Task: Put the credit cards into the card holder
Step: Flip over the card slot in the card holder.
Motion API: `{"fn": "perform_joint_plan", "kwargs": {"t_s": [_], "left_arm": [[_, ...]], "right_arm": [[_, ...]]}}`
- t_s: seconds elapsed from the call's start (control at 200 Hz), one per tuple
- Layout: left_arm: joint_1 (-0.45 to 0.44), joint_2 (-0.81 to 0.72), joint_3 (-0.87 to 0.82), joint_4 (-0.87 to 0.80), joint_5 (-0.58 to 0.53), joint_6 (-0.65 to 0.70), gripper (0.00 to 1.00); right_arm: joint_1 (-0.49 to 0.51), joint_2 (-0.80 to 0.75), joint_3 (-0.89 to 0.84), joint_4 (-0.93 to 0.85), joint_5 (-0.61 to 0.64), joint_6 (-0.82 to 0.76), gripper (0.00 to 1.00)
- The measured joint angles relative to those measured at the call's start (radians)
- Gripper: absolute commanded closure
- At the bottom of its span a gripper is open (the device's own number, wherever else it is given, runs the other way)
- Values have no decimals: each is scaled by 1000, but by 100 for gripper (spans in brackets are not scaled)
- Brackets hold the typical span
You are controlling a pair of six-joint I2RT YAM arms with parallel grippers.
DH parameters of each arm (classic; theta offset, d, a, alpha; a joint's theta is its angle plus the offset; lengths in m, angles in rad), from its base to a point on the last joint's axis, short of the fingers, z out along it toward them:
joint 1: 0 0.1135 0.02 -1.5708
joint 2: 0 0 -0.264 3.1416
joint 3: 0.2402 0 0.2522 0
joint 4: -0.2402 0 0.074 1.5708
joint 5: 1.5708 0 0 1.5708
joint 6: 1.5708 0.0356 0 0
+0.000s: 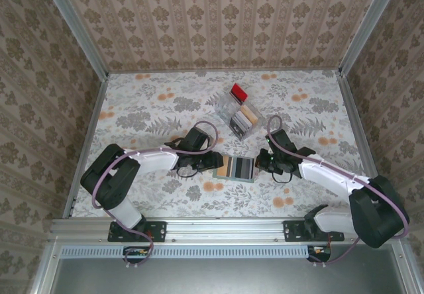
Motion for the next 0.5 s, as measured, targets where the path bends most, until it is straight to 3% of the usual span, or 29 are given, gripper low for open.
{"fn": "perform_joint_plan", "kwargs": {"t_s": [0.5], "left_arm": [[0, 6, 0, 0, 0, 0, 54]], "right_arm": [[0, 48, 0, 61, -13, 6, 98]]}}
